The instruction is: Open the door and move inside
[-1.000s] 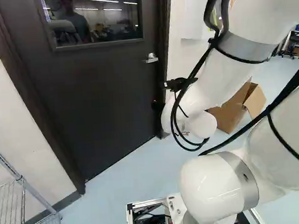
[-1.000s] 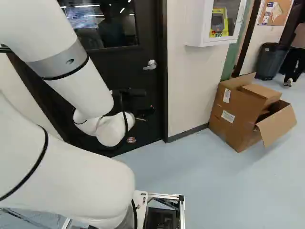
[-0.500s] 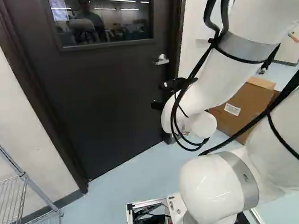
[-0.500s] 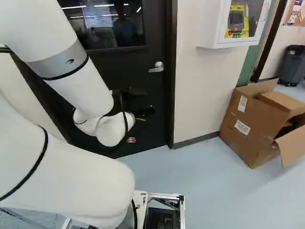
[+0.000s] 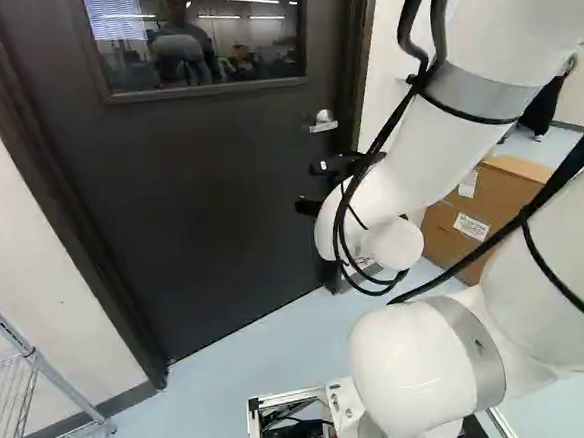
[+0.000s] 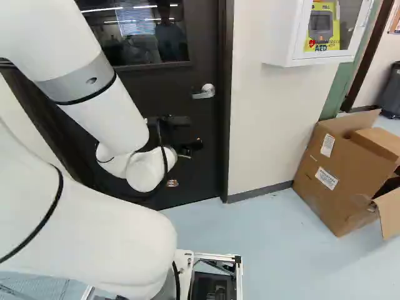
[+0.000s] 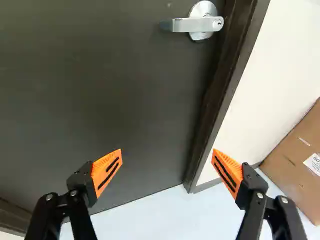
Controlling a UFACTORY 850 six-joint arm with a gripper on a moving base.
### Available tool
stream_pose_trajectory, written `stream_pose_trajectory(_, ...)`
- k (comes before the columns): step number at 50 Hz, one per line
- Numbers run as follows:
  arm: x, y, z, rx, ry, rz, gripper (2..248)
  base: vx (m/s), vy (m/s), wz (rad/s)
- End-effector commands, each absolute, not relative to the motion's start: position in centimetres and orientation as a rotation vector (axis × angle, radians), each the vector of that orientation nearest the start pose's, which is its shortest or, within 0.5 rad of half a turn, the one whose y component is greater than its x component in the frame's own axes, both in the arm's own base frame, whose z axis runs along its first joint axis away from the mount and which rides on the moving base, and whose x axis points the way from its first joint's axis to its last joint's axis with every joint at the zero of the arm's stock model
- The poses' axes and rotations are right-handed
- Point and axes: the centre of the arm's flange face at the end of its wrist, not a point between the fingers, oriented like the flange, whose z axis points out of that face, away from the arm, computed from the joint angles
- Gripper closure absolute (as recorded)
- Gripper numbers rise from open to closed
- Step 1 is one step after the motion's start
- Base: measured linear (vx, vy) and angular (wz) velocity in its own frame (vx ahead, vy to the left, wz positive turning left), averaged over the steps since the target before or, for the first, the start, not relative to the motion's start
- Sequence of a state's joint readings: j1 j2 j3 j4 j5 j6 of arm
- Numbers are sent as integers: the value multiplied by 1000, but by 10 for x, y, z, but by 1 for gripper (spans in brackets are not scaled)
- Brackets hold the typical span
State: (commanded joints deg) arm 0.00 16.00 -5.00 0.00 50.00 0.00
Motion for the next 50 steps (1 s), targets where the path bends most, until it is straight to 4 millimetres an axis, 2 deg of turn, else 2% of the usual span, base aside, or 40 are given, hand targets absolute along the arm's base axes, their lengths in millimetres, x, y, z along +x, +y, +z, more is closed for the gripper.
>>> stream_pose_trajectory(29, 271, 0, 366, -2558, 0, -1824, 3, 41, -11, -9)
stream_pose_trajectory(50, 288, 0, 369, -2561, 2, -1821, 3, 0, 0, 0)
